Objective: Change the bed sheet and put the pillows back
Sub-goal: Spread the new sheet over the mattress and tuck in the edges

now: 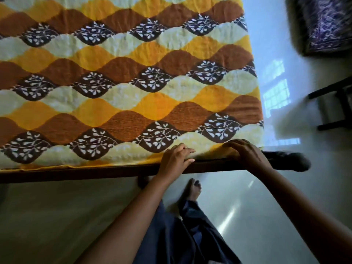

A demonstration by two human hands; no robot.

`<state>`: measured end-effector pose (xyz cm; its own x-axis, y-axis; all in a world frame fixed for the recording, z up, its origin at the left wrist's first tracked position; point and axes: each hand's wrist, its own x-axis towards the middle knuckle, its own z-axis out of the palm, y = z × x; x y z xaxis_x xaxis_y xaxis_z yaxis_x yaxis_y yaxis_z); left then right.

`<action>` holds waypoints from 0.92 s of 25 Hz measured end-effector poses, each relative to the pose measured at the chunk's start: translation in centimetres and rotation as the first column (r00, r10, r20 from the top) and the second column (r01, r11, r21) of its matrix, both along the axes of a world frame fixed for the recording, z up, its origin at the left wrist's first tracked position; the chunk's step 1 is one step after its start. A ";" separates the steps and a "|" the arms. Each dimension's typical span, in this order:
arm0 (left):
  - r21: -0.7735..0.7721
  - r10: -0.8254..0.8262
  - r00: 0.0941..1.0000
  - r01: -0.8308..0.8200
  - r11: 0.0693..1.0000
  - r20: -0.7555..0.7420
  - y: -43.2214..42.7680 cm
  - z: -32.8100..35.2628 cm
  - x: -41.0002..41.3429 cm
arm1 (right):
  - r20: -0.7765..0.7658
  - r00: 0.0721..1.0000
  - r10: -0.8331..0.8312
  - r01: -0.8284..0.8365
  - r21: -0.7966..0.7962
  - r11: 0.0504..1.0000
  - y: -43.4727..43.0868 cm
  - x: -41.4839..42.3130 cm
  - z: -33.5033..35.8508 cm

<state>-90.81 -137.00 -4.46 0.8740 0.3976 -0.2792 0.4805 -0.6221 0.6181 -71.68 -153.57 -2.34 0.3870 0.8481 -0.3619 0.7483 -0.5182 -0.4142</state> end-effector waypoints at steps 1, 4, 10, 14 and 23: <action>0.014 -0.004 1.000 0.004 1.000 0.011 -0.5 -0.5 1.0 | 0.032 0.998 0.061 -0.062 0.004 0.998 -0.7 1.1 -0.2; 0.086 -0.104 0.995 0.105 0.991 -0.014 -0.5 -1.5 3.2 | 0.146 0.959 0.244 -0.247 0.002 0.969 -1.1 2.8 -1.3; 0.277 -0.356 0.930 0.319 0.906 0.093 -0.6 -2.8 2.7 | 0.144 0.896 0.421 -0.428 0.019 0.904 -1.4 4.6 -1.3; -0.032 -0.179 0.984 0.178 0.983 -0.005 -0.9 -2.6 3.1 | 0.018 0.891 0.453 -0.450 -0.086 0.889 -1.9 5.0 -1.8; -0.166 -0.161 0.865 0.091 0.982 -0.476 -2.9 -0.7 4.1 | -0.274 0.961 0.031 -0.158 -0.455 0.876 0.2 3.4 -0.3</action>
<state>-86.67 -139.90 -5.12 0.6544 0.2216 -0.7229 0.6638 -0.6262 0.4089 -68.23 -153.39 -2.61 0.1566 0.5810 -0.7987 0.7075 -0.6303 -0.3197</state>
